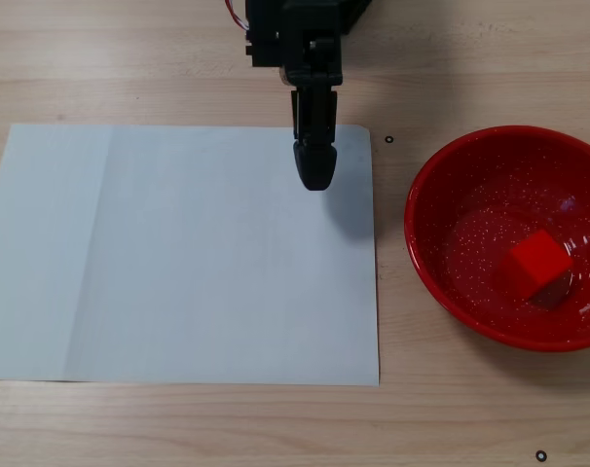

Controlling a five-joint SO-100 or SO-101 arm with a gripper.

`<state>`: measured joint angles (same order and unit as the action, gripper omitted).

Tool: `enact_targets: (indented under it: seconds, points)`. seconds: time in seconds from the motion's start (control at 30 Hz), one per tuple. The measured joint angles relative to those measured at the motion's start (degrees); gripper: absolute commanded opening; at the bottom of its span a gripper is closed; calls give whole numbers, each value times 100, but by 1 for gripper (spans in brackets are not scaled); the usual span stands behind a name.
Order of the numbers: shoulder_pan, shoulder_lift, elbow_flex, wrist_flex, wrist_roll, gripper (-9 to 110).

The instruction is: Grasp the red cube and put it in the red bowl.

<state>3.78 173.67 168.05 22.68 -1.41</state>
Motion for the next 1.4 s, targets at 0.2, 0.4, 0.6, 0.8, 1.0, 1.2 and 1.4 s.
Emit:
enact_targets:
  seconds: [0.2, 0.4, 0.6, 0.8, 1.0, 1.2, 1.4]
  points:
    - [0, 536, 879, -475, 0, 0]
    - [62, 1090, 949, -290, -114, 0]
    - [193, 1248, 949, 888, -369, 0]
    - [264, 1380, 949, 1608, -378, 0]
    - [264, 1424, 949, 1951, -369, 0]
    - [413, 1380, 949, 2303, -387, 0]
    - [457, 1380, 949, 2698, -457, 0]
